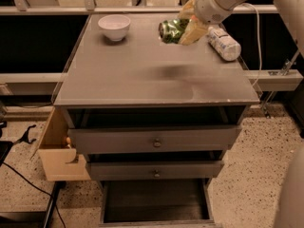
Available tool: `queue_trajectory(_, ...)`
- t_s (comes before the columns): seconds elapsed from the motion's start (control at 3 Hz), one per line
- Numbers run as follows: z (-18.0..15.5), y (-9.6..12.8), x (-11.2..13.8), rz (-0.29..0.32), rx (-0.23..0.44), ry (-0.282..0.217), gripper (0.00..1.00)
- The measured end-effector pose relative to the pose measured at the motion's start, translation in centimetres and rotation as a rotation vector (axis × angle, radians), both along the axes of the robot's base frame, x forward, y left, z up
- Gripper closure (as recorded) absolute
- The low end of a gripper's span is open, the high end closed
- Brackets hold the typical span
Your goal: Place green can into bottom drawer
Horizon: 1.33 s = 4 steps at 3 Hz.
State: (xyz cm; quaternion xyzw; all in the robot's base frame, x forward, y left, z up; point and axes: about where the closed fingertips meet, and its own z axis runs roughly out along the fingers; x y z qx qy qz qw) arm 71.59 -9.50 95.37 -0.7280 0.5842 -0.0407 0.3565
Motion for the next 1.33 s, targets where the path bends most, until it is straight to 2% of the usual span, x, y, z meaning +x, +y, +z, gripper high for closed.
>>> queue_trajectory(0.33,0.9,0.5,-4.2,-0.031,0.027,-0.014,1.00)
queue_trajectory(0.67,-2.8,1.3,-5.9,-0.013,-0.003,0.049,1.00)
queue_trajectory(1.0,-2.8,1.3,-5.9,-0.013,-0.003,0.049,1.00)
queue_trajectory(1.33,-1.8,0.4,-7.1,-0.050,-0.020,0.032,1.00)
